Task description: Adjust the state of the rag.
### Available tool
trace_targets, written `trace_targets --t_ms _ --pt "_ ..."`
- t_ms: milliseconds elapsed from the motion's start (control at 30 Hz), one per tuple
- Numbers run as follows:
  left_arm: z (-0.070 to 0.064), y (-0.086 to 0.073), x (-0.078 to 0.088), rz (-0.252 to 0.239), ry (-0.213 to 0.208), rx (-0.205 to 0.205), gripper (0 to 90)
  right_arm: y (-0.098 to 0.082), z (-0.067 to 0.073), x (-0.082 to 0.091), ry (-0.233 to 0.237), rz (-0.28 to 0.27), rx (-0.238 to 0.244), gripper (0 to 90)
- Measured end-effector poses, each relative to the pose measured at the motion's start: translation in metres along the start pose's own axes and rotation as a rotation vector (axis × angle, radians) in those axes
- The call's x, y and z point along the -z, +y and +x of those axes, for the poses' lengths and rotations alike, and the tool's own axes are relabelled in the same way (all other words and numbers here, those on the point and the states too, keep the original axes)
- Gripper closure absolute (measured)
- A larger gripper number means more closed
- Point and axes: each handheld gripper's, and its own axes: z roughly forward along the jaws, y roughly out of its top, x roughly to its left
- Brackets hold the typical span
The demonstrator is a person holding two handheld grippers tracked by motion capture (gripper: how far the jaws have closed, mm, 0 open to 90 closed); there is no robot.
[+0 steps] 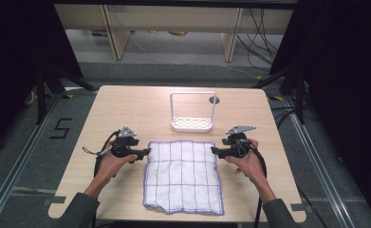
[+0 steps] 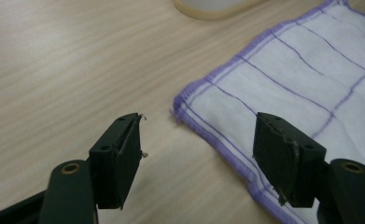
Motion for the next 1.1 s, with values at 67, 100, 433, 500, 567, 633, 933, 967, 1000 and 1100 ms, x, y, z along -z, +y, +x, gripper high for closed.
trace_targets --t_ms 67,100,433,500,567,633,933,967,1000,1100 --pt "0.003 0.004 -0.003 0.016 0.001 -0.013 33.0 0.004 -0.002 -0.007 -0.010 0.004 -0.013 34.7" --pt "0.003 0.005 -0.005 0.012 0.001 -0.006 33.0 0.007 -0.004 -0.009 -0.008 0.014 0.006 34.7" --pt "0.002 0.016 -0.025 0.058 -0.032 -0.030 36.3 0.011 -0.006 -0.027 -0.032 0.039 0.011 36.3" --pt "0.001 0.015 -0.028 0.065 -0.042 -0.037 39.4 0.013 -0.006 -0.032 -0.031 0.062 0.021 37.2" --pt "0.001 0.015 -0.029 0.068 -0.042 -0.040 41.8 0.013 -0.005 -0.036 -0.029 0.055 0.013 37.6" --pt "-0.001 0.014 -0.032 0.079 -0.040 -0.073 46.2 0.015 -0.004 -0.037 -0.039 0.086 0.028 38.4" --pt "-0.012 0.012 -0.040 0.084 -0.051 -0.174 70.3 0.015 -0.001 -0.047 -0.065 0.125 0.010 43.0" --pt "-0.013 0.012 -0.039 0.088 -0.052 -0.180 72.6 0.014 -0.002 -0.049 -0.081 0.105 0.019 45.3" --pt "-0.013 0.012 -0.040 0.086 -0.059 -0.195 74.9 0.014 -0.003 -0.049 -0.091 0.108 0.029 50.6" --pt "-0.013 0.011 -0.040 0.077 -0.069 -0.201 80.1 0.011 -0.006 -0.050 -0.074 0.109 0.053 60.9"
